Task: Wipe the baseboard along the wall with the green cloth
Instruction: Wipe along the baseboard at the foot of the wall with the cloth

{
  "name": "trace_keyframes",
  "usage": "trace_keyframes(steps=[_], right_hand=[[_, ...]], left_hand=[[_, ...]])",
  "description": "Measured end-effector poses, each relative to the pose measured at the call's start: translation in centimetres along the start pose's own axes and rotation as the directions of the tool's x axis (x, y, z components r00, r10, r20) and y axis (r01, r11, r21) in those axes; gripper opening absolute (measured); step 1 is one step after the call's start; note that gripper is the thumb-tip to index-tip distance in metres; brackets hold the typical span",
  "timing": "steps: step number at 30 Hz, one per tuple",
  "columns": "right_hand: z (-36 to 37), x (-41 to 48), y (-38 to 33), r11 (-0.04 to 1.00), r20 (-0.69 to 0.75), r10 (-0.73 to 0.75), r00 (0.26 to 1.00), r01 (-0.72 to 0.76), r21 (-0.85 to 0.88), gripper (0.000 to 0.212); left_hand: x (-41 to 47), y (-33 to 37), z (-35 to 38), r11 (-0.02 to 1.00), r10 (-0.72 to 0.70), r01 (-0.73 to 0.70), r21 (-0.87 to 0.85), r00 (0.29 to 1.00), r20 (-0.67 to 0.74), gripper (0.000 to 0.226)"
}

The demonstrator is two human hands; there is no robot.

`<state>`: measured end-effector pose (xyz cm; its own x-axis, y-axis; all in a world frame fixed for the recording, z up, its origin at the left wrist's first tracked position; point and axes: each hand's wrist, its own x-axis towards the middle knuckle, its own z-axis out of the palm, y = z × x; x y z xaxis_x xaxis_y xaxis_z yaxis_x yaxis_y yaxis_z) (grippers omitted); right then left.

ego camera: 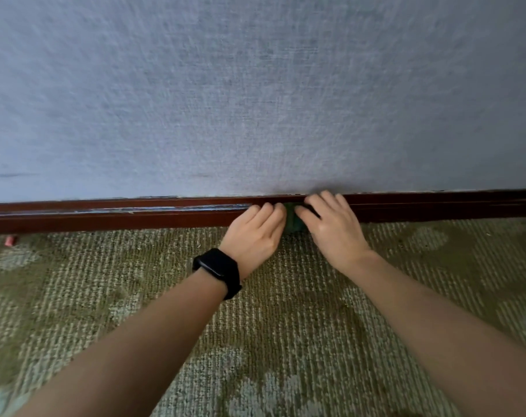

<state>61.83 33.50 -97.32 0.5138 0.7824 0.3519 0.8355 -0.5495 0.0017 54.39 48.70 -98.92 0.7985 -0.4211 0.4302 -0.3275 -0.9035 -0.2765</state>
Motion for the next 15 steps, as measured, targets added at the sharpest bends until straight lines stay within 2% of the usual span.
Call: trace_keyframes(steps=[3, 5, 9, 12, 15], right_hand=[[0.2, 0.5, -1.4, 0.999, -0.014, 0.048, 0.999, -0.048, -0.01, 0.028], [0.4, 1.2, -2.5, 0.999, -0.025, 0.035, 0.999, -0.035, -0.008, 0.016], [1.0, 2.6, -5.1, 0.998, -0.023, 0.041, 0.999, -0.04, 0.057, 0.031], [0.8, 2.9, -5.5, 0.998, 0.022, 0.029, 0.999, -0.03, 0.059, 0.036], [0.4, 2.2, -4.2, 1.0, 0.032, 0.003, 0.999, -0.004, 0.02, 0.022]], left_hand=[[-0.6, -1.1, -0.3, 1.0, 0.015, -0.015, -0.01, 1.0, -0.017, 0.038], [-1.3, -2.1, -0.4, 1.0, 0.015, -0.016, -0.008, 0.999, -0.03, 0.036], [-3.6, -3.8, -0.8, 1.0, -0.014, 0.014, -0.015, 0.999, -0.034, 0.047], [-4.3, -4.2, -1.0, 1.0, -0.023, 0.022, -0.022, 0.999, -0.039, 0.034], [-3.3, -3.1, -1.0, 0.997, -0.062, 0.059, -0.05, 0.996, -0.068, 0.028]])
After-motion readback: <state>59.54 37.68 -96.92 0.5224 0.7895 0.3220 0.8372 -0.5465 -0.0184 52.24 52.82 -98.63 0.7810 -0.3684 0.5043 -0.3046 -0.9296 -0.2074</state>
